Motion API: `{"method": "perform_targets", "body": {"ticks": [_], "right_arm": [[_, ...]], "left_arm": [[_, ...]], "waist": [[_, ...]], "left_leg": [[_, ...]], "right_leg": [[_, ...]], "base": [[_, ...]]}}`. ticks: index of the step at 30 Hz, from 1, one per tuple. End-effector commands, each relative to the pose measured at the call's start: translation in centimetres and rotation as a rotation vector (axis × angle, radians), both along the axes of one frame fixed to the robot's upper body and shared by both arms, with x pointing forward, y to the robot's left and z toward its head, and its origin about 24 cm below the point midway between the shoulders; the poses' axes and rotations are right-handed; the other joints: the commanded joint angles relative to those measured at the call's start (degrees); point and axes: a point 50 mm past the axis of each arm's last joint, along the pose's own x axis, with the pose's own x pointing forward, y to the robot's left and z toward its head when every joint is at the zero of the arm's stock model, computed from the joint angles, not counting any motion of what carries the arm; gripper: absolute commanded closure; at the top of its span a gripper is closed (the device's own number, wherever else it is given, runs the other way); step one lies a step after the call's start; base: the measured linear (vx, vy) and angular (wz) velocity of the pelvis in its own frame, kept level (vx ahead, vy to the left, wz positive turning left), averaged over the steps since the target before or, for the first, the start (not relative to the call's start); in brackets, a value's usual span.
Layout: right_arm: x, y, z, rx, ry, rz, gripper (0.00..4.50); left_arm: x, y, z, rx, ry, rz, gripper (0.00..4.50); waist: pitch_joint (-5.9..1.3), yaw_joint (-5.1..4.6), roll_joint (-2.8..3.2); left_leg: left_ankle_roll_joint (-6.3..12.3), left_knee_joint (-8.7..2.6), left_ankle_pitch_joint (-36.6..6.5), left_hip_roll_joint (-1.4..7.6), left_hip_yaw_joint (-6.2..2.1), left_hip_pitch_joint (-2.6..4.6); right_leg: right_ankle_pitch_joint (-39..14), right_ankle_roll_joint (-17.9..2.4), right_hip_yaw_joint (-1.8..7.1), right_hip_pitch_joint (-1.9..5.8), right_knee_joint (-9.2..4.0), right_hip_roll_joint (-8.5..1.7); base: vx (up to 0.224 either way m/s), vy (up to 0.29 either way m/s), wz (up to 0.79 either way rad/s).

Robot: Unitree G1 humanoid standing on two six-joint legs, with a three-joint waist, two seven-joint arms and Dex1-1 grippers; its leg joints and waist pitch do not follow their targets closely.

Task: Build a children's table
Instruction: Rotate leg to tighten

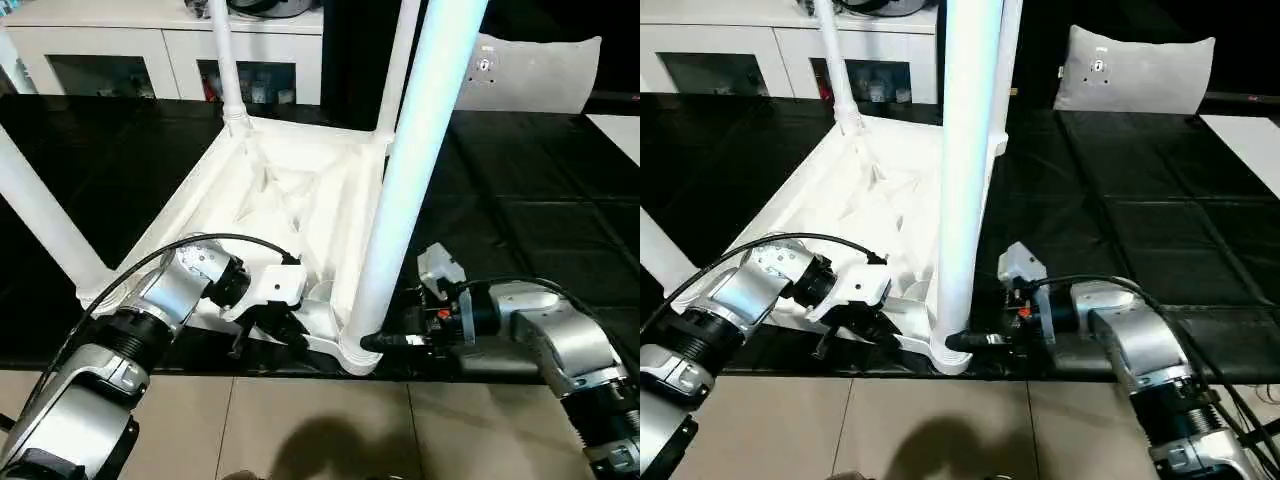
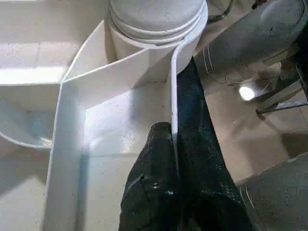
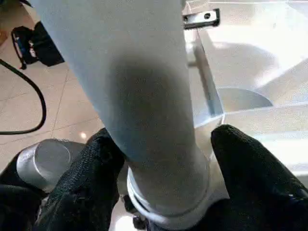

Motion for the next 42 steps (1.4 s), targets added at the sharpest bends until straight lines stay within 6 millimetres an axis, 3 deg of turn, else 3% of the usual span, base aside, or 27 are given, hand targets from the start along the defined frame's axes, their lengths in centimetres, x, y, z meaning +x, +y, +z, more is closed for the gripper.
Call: {"method": "perform_targets", "body": {"ticks": [1,4,5,10,16,19,23,24,25,26,28,29,31,32,34,36,38,42], "right_arm": [[0.3,0.3,0.4,0.007,-0.012,0.029,1.67],[0.3,0.4,0.3,0.008,-0.010,0.041,1.75],[0.3,0.4,0.3,0.009,-0.009,0.043,2.04],[0.1,0.6,0.2,0.016,0.020,0.067,2.35],[-0.4,1.0,0.1,0.046,0.051,0.064,2.44],[-0.3,2.1,0.2,0.095,0.043,-0.033,2.44],[0.8,3.9,-0.6,0.075,0.001,-0.255,2.44],[1.1,4.3,-0.8,0.062,-0.008,-0.313,2.44],[1.3,4.5,-1.0,0.052,-0.015,-0.354,2.45],[1.7,4.9,-1.2,0.028,-0.021,-0.427,2.46],[2.4,5.3,-1.5,-0.008,-0.022,-0.541,2.48],[2.8,5.6,-1.7,-0.025,-0.017,-0.605,2.50],[3.4,6.6,-1.7,-0.035,-0.017,-0.715,2.52],[3.9,7.2,-1.6,-0.041,-0.018,-0.776,2.52],[4.2,7.7,-1.5,-0.049,-0.019,-0.828,2.52],[4.4,8.4,-1.1,-0.013,-0.041,-0.858,2.52],[4.4,8.6,-0.7,0.031,-0.063,-0.876,1.97],[3.9,8.3,-0.6,0.057,-0.070,-0.871,1.53]], "left_arm": [[-0.3,-0.6,0.0,0.031,0.009,-0.084,4.50],[-0.2,-0.6,0.1,0.027,0.000,-0.080,4.50],[-0.2,-0.6,0.1,0.026,-0.002,-0.079,4.50],[-0.2,-0.5,0.1,0.022,-0.007,-0.065,4.50],[0.0,-0.5,0.0,-0.005,-0.003,0.007,4.50],[0.4,-1.6,0.2,-0.079,0.006,0.130,4.50],[1.3,-3.6,0.4,-0.163,-0.020,0.327,4.50],[1.5,-4.1,0.4,-0.179,-0.022,0.371,4.50],[1.6,-4.4,0.4,-0.190,-0.021,0.401,4.50],[1.8,-4.9,0.4,-0.196,-0.029,0.439,4.50],[2.2,-5.6,0.5,-0.200,-0.038,0.492,4.50],[2.4,-6.1,0.6,-0.201,-0.044,0.528,4.50],[3.0,-7.0,0.8,-0.214,-0.066,0.607,4.50],[3.3,-7.5,1.0,-0.226,-0.081,0.654,4.50],[3.6,-8.0,1.2,-0.237,-0.093,0.694,4.50],[3.8,-8.2,1.4,-0.235,-0.116,0.724,4.50],[3.8,-8.3,1.4,-0.234,-0.139,0.721,4.50],[3.6,-7.8,1.2,-0.209,-0.163,0.691,4.50]], "waist": [[-4.13,-0.27,-0.65],[-4.14,-0.20,-0.68],[-4.14,-0.20,-0.70],[-4.18,-0.14,-0.70],[-4.21,-0.15,-0.59],[-4.02,0.00,-0.50],[-3.57,-1.16,-0.68],[-3.57,-1.16,-0.68],[-3.45,-1.71,-0.37],[-3.50,-2.52,-0.71],[-3.52,-3.66,-0.31],[-3.58,-4.55,-0.55],[-3.61,-5.12,-0.55],[-3.60,-5.46,-0.11],[-3.72,-5.88,-0.35],[-3.77,-5.96,-0.03],[-4.06,-5.93,-0.16],[-4.33,-5.62,0.01]], "left_leg": [[3.10,-3.88,-10.68,3.41,-0.60,0.82],[3.24,-3.88,-10.26,3.44,-0.57,0.80],[3.25,-3.88,-10.17,3.43,-0.59,0.79],[3.32,-3.82,-10.00,3.39,-0.54,0.79],[3.14,-3.82,-9.85,3.40,-0.54,0.81],[2.79,-3.91,-10.39,3.42,-0.60,0.89],[0.47,-4.06,-15.22,2.91,-0.97,1.08],[0.47,-4.06,-15.22,2.91,-0.97,1.08],[-0.44,-4.13,-16.20,2.77,-1.09,0.99],[-0.68,-4.14,-16.94,2.60,-1.42,0.72],[-0.78,-4.06,-18.01,2.39,-1.64,0.63],[-0.41,-3.89,-18.37,2.21,-1.61,0.49],[0.51,-3.56,-18.77,1.93,-1.50,0.57],[0.73,-3.38,-18.58,1.84,-1.38,0.77],[0.97,-3.38,-18.66,1.70,-1.47,0.78],[1.49,-3.49,-18.36,1.89,-1.48,0.61],[2.03,-3.73,-16.98,2.20,-1.49,0.30],[3.50,-3.65,-13.42,2.41,-1.14,0.19]], "right_leg": [[-17.88,-11.77,2.64,2.86,-3.46,-4.18],[-16.96,-11.94,2.67,2.87,-3.40,-4.15],[-16.80,-12.00,2.65,2.87,-3.37,-4.16],[-16.70,-11.96,2.64,2.91,-3.37,-4.16],[-16.16,-12.12,2.64,2.95,-3.25,-4.06],[-17.44,-11.98,2.65,2.87,-3.48,-4.13],[-27.61,-8.86,2.35,2.42,-4.63,-4.14],[-27.61,-8.86,2.35,2.42,-4.63,-4.14],[-29.85,-7.97,2.16,2.25,-4.81,-4.02],[-31.79,-6.83,1.84,2.55,-5.05,-4.11],[-33.18,-5.84,1.64,2.38,-5.32,-4.00],[-32.91,-5.91,1.64,2.30,-5.51,-3.87],[-33.77,-5.58,1.57,2.13,-5.95,-3.80],[-33.62,-5.92,1.65,1.75,-6.07,-3.74],[-33.35,-5.86,1.38,1.84,-6.27,-3.56],[-31.28,-6.28,1.56,1.94,-6.07,-3.61],[-25.96,-7.80,1.87,2.31,-5.43,-3.63],[-16.53,-11.40,2.31,2.83,-4.38,-3.59]], "base": [[0.000,0.000,0.00],[0.000,0.000,0.00],[0.000,0.000,0.00],[0.000,0.000,0.00],[0.000,0.000,0.00],[0.000,0.000,0.00],[0.000,0.000,0.00],[0.000,0.000,0.00],[0.000,0.000,0.00],[0.000,0.000,0.00],[0.000,0.000,0.00],[0.000,0.000,0.00],[0.000,0.000,0.00],[0.000,0.000,0.00],[0.000,0.000,0.00],[0.000,0.000,0.00],[0.000,0.000,0.00],[0.000,0.000,0.00]]}}
